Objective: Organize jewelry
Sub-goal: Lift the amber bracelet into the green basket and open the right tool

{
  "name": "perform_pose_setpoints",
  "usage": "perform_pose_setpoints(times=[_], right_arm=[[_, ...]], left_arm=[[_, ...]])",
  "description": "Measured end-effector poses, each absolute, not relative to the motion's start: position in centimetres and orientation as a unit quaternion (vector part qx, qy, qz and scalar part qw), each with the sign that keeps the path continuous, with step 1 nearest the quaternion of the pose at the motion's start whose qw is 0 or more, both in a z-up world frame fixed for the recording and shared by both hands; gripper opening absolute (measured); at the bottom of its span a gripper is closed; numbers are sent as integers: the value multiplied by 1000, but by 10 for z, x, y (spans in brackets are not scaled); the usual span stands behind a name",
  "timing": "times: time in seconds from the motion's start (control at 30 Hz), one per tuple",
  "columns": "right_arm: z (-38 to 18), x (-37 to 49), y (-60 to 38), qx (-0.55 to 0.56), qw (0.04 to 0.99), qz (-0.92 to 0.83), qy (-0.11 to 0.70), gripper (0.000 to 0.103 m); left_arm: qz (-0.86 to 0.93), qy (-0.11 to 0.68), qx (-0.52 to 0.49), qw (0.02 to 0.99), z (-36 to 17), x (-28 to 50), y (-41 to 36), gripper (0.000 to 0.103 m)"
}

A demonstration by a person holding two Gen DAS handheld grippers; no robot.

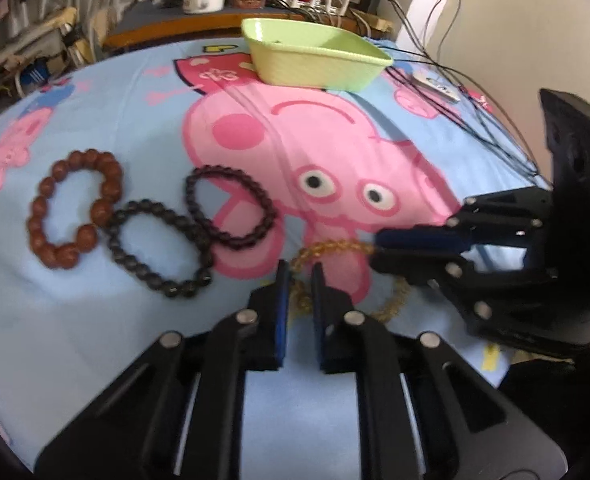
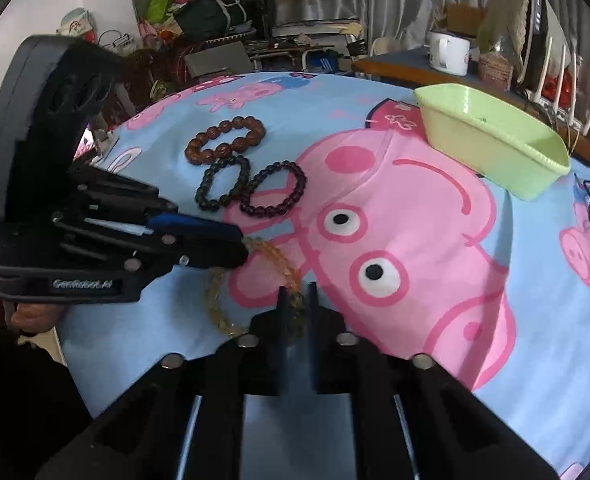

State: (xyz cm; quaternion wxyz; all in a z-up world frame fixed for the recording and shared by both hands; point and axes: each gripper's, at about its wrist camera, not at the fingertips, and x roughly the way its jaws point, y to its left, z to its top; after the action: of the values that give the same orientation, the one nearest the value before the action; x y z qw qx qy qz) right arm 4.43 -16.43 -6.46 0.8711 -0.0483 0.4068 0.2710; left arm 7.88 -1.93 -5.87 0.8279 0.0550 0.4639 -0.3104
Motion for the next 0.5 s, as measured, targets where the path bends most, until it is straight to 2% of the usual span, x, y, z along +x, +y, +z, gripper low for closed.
perform_pose_setpoints(times=[0.27, 0.5], right_arm=[[-35, 61, -193, 5, 893, 252, 372, 0], [7, 108, -231, 55, 925, 203, 317, 0]], left_arm=[[-338, 443, 27, 830, -30, 104, -29, 6], [-360, 402, 13, 842, 16, 164, -60, 6]])
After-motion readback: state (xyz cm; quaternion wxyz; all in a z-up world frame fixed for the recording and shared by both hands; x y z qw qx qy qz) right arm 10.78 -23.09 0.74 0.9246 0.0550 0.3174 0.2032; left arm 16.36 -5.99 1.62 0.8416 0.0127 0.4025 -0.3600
